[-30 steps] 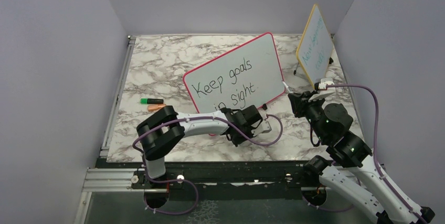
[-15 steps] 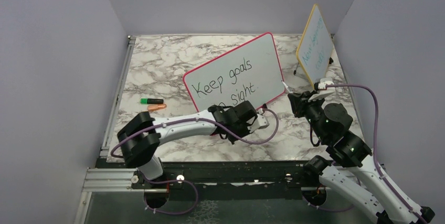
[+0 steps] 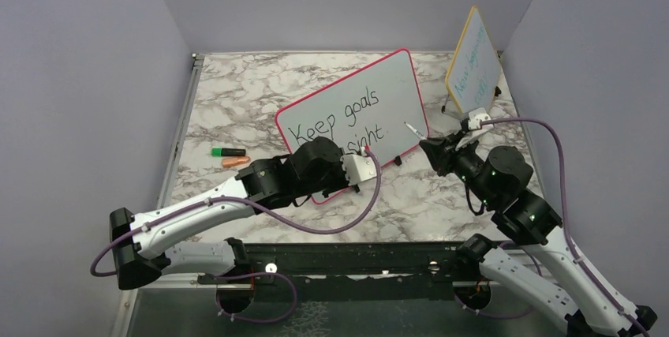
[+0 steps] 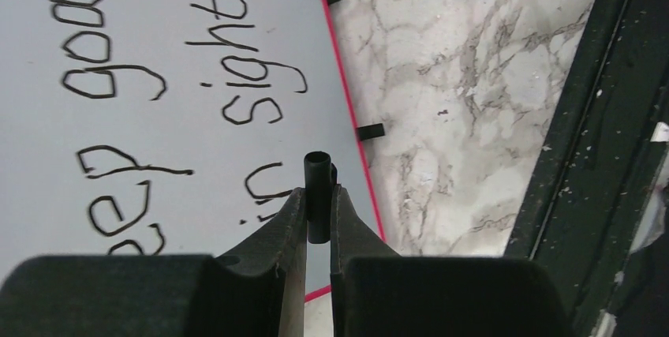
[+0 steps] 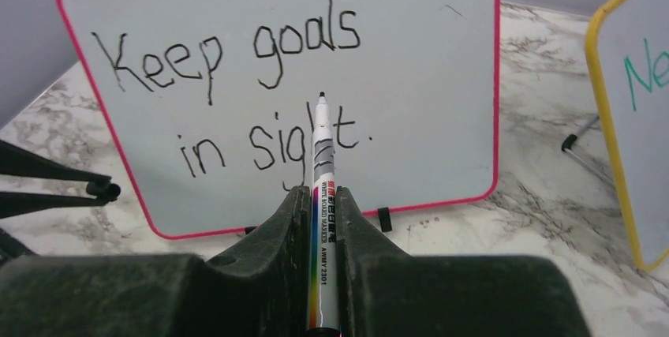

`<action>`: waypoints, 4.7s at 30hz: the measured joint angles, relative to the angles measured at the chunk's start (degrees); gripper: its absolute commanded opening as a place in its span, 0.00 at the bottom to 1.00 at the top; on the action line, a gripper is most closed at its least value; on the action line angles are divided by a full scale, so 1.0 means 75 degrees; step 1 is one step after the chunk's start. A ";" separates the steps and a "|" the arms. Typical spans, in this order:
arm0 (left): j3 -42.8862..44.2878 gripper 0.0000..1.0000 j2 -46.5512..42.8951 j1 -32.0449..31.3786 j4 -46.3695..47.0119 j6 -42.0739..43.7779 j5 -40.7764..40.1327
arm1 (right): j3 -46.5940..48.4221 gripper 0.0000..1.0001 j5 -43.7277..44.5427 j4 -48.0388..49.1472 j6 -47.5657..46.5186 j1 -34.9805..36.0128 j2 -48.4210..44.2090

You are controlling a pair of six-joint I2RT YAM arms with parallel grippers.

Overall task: Write a sentence on the whiteboard
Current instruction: Close the whiteboard marker at the center of the board.

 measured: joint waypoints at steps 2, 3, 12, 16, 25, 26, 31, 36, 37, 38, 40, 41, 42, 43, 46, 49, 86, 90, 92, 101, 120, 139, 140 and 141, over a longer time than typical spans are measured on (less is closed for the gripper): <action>-0.0012 0.00 -0.0204 0.0000 0.0006 0.0332 -0.0119 | 0.0283 0.00 -0.0469 -0.0087 -0.0131 0.0000 0.0140; -0.0035 0.00 -0.0321 0.0000 0.0020 0.0557 -0.0192 | 0.0350 0.00 -0.0592 -0.0093 -0.0157 0.0000 0.0178; -0.0629 0.00 -0.0935 0.0000 0.0198 0.2229 -0.0271 | 0.1201 0.00 -0.3051 -0.0498 -0.0685 -0.0015 0.1014; -0.0804 0.00 -0.1166 0.0000 0.0455 0.2661 -0.0254 | 0.1320 0.00 -0.4132 -0.0618 -0.0883 -0.0015 0.1440; -0.1107 0.00 -0.1367 0.0000 0.0892 0.3031 -0.0137 | 0.1326 0.01 -0.5426 -0.0819 -0.1174 -0.0015 0.2005; -0.1107 0.00 -0.1367 0.0000 0.0918 0.3048 -0.0117 | 0.1326 0.01 -0.5511 -0.0819 -0.1195 -0.0015 0.2022; -0.1107 0.00 -0.1373 0.0000 0.1003 0.3107 0.0017 | 0.1326 0.01 -0.5718 -0.0816 -0.1224 -0.0015 0.2075; -0.1107 0.00 -0.1373 0.0000 0.1026 0.3121 0.0143 | 0.1326 0.01 -0.5796 -0.0813 -0.1224 -0.0015 0.2113; -0.1107 0.00 -0.1373 0.0000 0.1032 0.3124 0.0166 | 0.1326 0.01 -0.5802 -0.0813 -0.1224 -0.0015 0.2127; -0.1107 0.00 -0.1373 0.0000 0.1037 0.3127 0.0187 | 0.1326 0.01 -0.5808 -0.0813 -0.1224 -0.0015 0.2148; -0.1107 0.00 -0.1373 0.0000 0.1046 0.3133 0.0233 | 0.1326 0.00 -0.5829 -0.0813 -0.1224 -0.0015 0.2177; -0.1107 0.00 -0.1373 0.0000 0.1055 0.3133 0.0254 | 0.1326 0.00 -0.5834 -0.0810 -0.1224 -0.0015 0.2192; -0.1107 0.00 -0.1373 0.0000 0.1061 0.3133 0.0274 | 0.1326 0.01 -0.5849 -0.0810 -0.1224 -0.0015 0.2200; -0.1107 0.00 -0.1373 0.0000 0.1061 0.3136 0.0286 | 0.1326 0.01 -0.5855 -0.0810 -0.1221 -0.0015 0.2203; -0.1107 0.00 -0.1373 0.0000 0.1061 0.3139 0.0318 | 0.1326 0.01 -0.5855 -0.0810 -0.1221 -0.0015 0.2203; -0.1107 0.00 -0.1373 0.0000 0.1058 0.3142 0.0323 | 0.1326 0.00 -0.5852 -0.0810 -0.1218 -0.0015 0.2203; -0.1107 0.00 -0.1247 0.0000 0.0871 0.3127 0.0417 | 0.1326 0.00 -0.5826 -0.0769 -0.1215 -0.0015 0.2337; -0.1078 0.00 -0.1180 0.0000 0.0866 0.3101 0.0472 | 0.1326 0.00 -0.5831 -0.0764 -0.1201 -0.0015 0.2419; -0.1064 0.00 -0.1160 0.0003 0.0839 0.3077 0.0498 | 0.1326 0.01 -0.5855 -0.0764 -0.1195 -0.0015 0.2445; -0.1049 0.00 -0.1148 0.0009 0.0833 0.2920 0.0536 | 0.1326 0.01 -0.5919 -0.0766 -0.1195 -0.0015 0.2474; -0.0874 0.00 -0.0962 0.0315 0.1157 0.1950 0.0851 | 0.1326 0.00 -0.6202 -0.0597 -0.1332 -0.0073 0.2780; -0.0364 0.00 -0.0329 0.0495 0.0364 0.2098 0.1451 | 0.1478 0.01 -0.6572 -0.0679 -0.1341 -0.0128 0.3567; -0.0358 0.00 -0.0309 0.0484 0.0364 0.2087 0.1448 | 0.1478 0.00 -0.6598 -0.0679 -0.1306 -0.0146 0.3587; -0.0358 0.00 -0.0291 0.0475 0.0361 0.2069 0.1445 | 0.1478 0.01 -0.6618 -0.0682 -0.1274 -0.0149 0.3614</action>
